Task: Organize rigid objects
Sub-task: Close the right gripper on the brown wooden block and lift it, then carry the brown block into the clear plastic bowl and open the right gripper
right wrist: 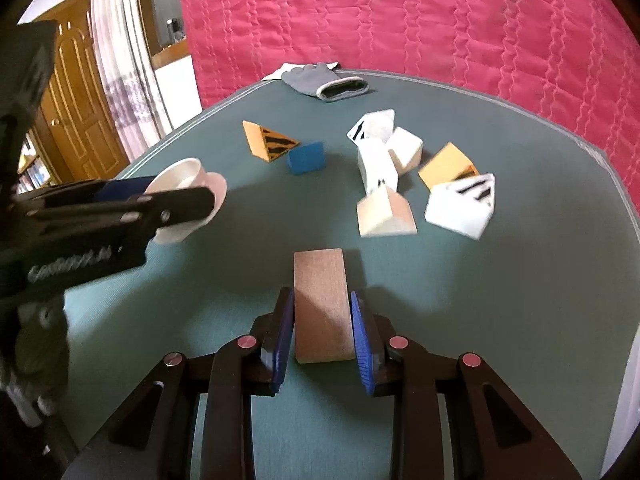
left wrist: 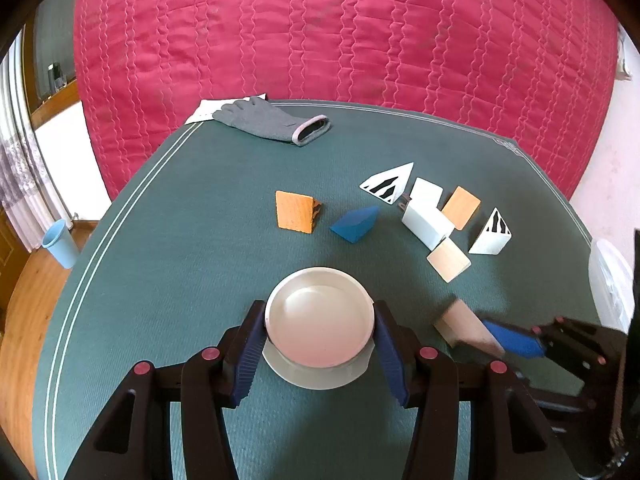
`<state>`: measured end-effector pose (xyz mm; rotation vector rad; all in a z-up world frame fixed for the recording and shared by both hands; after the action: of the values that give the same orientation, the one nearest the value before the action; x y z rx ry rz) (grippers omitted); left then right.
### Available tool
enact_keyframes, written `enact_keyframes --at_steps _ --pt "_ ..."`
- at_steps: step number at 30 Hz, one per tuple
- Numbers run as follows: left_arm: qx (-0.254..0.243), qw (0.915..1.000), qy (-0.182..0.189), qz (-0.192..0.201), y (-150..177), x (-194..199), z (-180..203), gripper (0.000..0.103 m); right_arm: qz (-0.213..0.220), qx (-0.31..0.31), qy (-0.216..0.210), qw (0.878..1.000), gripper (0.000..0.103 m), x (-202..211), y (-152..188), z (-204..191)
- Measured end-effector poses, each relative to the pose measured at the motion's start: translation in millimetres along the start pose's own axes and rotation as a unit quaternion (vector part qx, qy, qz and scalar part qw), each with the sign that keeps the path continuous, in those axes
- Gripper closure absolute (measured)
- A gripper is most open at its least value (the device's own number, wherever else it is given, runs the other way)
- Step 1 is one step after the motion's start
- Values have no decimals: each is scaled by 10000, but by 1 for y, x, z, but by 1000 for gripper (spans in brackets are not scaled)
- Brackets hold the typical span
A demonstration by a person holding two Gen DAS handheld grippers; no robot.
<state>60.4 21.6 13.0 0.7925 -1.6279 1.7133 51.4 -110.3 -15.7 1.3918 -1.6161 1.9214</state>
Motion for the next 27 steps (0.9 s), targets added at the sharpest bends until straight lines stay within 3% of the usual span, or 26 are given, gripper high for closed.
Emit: enact_keyframes --at_steps 27 --pt "-311 9995 -68 -25 15 21 47 48 616 -911 -138 9938 74 75 48 57"
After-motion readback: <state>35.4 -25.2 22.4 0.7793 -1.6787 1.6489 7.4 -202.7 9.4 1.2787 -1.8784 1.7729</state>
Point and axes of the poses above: each gripper's, at about its wrist camera, not at the fingertips, and x roughly against the way its jaws point, z to its right, y to its underside, the point moved 4 cm from there along -x, roughly the way its jaws point, and after that the axes turned 5 degrees about -z, right-handed, at the moved point
